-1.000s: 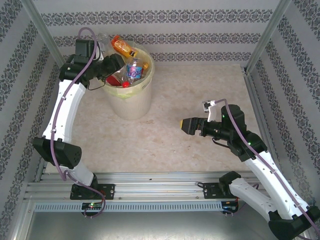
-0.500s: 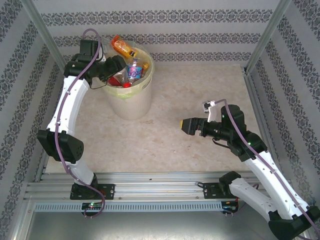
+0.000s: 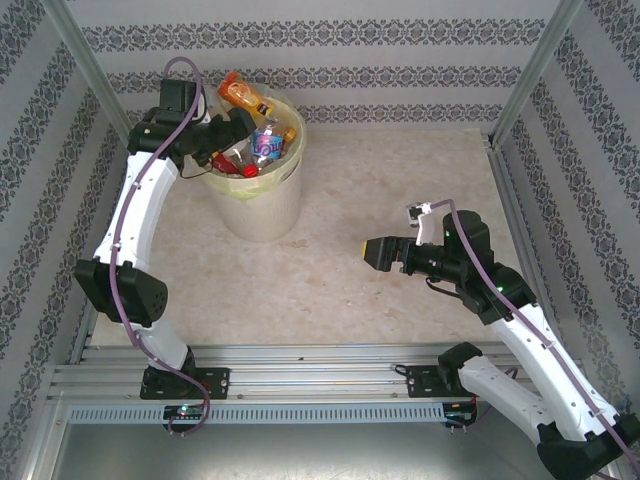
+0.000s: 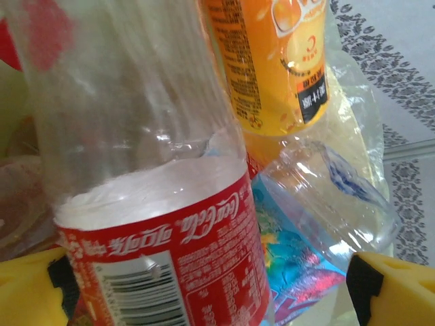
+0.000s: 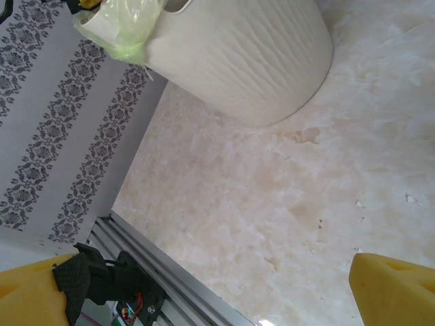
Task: Put the plastic bottles in the bin
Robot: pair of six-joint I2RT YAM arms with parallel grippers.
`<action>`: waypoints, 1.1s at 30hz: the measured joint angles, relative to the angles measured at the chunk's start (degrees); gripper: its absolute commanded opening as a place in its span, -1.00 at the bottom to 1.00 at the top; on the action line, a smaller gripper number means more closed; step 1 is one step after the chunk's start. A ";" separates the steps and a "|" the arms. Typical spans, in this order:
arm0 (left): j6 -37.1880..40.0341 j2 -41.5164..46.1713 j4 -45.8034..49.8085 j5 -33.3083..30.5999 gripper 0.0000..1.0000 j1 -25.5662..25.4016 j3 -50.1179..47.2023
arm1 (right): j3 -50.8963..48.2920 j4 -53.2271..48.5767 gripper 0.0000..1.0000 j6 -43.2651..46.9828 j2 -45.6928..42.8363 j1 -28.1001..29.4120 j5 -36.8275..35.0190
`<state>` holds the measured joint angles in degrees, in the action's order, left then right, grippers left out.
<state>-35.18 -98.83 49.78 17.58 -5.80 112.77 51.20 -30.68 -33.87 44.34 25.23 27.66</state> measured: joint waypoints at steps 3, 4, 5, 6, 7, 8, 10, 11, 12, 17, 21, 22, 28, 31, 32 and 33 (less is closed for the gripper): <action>1.18 0.79 1.77 -2.67 1.00 0.15 1.25 | 0.00 0.00 0.96 0.00 -0.07 0.00 -0.33; 1.73 1.36 2.47 -3.50 1.00 0.26 1.75 | 0.00 0.00 0.96 0.00 -0.07 0.00 -0.39; 2.27 1.99 3.17 -4.46 1.00 0.35 2.32 | 0.00 0.00 0.96 0.00 -0.07 0.00 -0.50; 2.67 2.51 3.74 -4.92 1.00 0.46 2.89 | 0.00 0.00 0.96 0.00 -0.07 0.00 -0.66; 3.19 3.17 4.07 -5.44 1.00 0.57 3.52 | 0.00 0.00 0.96 0.00 -0.11 0.00 -0.79; 3.65 3.87 4.28 -5.88 1.00 0.59 4.11 | 0.00 0.00 0.96 0.02 -0.17 0.00 -0.85; 4.50 5.40 4.33 -6.19 1.00 0.68 4.61 | 0.00 0.00 0.96 0.00 -0.31 0.00 -1.05; 5.03 6.34 4.33 -6.25 1.00 0.68 4.61 | 0.00 0.02 0.96 0.00 -0.37 0.00 -1.07; 5.42 7.10 4.42 -6.27 1.00 0.68 4.61 | 0.00 0.02 0.97 0.00 -0.44 0.00 -1.20; 7.76 12.13 4.90 -6.60 1.00 0.68 1.77 | 0.00 -0.02 0.96 0.02 -0.68 0.00 -1.31; 8.70 17.18 6.21 -8.09 1.00 0.68 -4.00 | 0.00 -0.55 0.96 0.22 -1.31 0.00 -1.73; 8.74 18.60 6.45 -8.28 1.00 0.68 -5.88 | 0.00 -0.83 0.96 0.31 -1.49 0.00 -1.86; 7.43 27.28 6.91 -7.08 1.00 0.68 -19.23 | 0.00 -1.33 0.96 0.66 -2.36 0.00 -2.58; 5.49 30.49 6.73 -4.96 1.00 0.66 -25.07 | -0.02 -1.33 0.96 0.66 -2.69 0.00 -2.60; 4.76 31.41 6.54 -4.02 1.00 0.66 -26.82 | -0.09 -1.33 0.97 0.66 -2.73 0.00 -2.60; 4.20 32.09 6.19 -3.08 1.00 0.66 -28.20 | -0.15 -1.33 0.96 0.66 -2.73 0.00 -2.60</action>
<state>-30.98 -66.74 55.96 14.50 -5.15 84.58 51.05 -32.01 -33.21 41.60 25.23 25.06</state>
